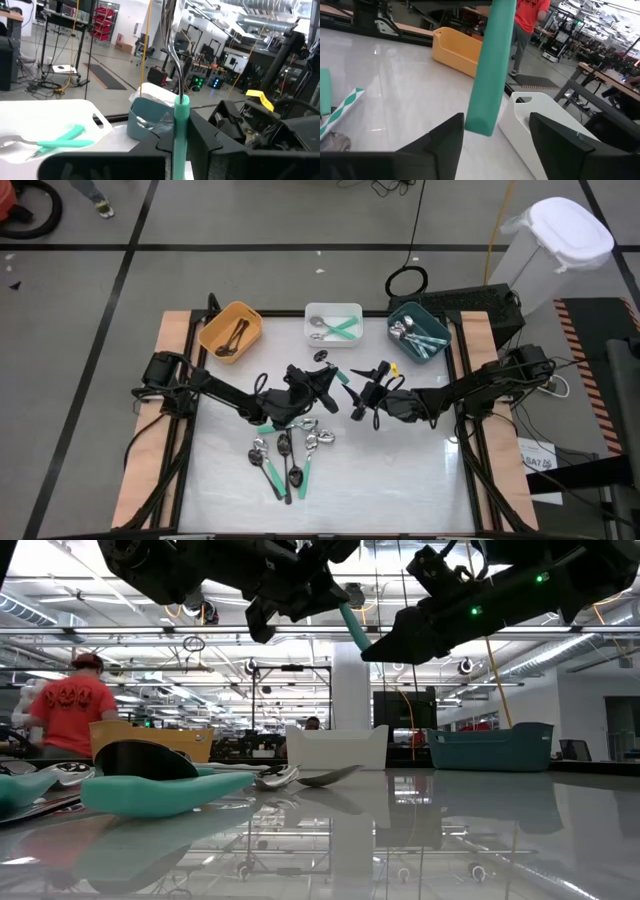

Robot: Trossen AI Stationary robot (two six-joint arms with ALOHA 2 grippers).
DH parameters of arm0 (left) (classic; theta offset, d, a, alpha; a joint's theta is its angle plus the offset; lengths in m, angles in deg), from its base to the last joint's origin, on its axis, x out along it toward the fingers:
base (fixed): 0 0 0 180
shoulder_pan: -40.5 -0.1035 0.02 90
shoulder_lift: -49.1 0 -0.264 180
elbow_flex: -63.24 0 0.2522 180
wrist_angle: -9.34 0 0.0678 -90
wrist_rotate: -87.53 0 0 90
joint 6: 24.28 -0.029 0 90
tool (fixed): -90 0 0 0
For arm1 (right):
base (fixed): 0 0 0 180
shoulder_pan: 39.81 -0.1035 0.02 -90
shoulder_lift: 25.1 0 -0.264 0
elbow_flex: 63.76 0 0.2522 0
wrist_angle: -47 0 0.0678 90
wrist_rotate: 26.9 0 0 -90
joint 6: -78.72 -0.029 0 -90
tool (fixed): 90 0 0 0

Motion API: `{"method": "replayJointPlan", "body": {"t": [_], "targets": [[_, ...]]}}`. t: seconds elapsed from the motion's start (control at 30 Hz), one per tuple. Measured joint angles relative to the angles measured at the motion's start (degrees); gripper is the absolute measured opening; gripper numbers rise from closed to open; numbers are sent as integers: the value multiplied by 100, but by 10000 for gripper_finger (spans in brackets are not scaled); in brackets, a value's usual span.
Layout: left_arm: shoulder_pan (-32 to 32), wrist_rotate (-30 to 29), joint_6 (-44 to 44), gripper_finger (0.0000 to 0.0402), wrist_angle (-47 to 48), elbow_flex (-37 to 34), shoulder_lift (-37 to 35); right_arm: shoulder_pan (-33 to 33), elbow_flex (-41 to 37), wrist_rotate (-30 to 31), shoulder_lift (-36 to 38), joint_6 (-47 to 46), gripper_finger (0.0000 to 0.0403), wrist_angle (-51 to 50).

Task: Sort silverware by color (type)
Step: Put the blue patterned spoon into the blue bin

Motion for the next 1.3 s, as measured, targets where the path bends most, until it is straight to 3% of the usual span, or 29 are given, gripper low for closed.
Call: {"method": "replayJointPlan", "body": {"t": [0.47, 0.8, 0.93, 1.1, 1.3], "targets": [[-33, 3, 944, 24, 2, 0, 0, 2, 0, -20, 2, 302, 199, 170], [-39, -270, 1359, 32, 23, -2, 8, 2, 0, -38, 2, 432, 132, 170], [-45, -365, 1526, 35, -397, 0, 334, 4, 0, -46, -2, 451, 115, 160], [-67, -587, 1545, 37, -1193, -7, 821, 4, 0, -20, 0, 444, 122, 183], [-76, -613, 1502, 38, -1455, -7, 890, 4, 0, 122, 2, 565, 127, 29]]}}
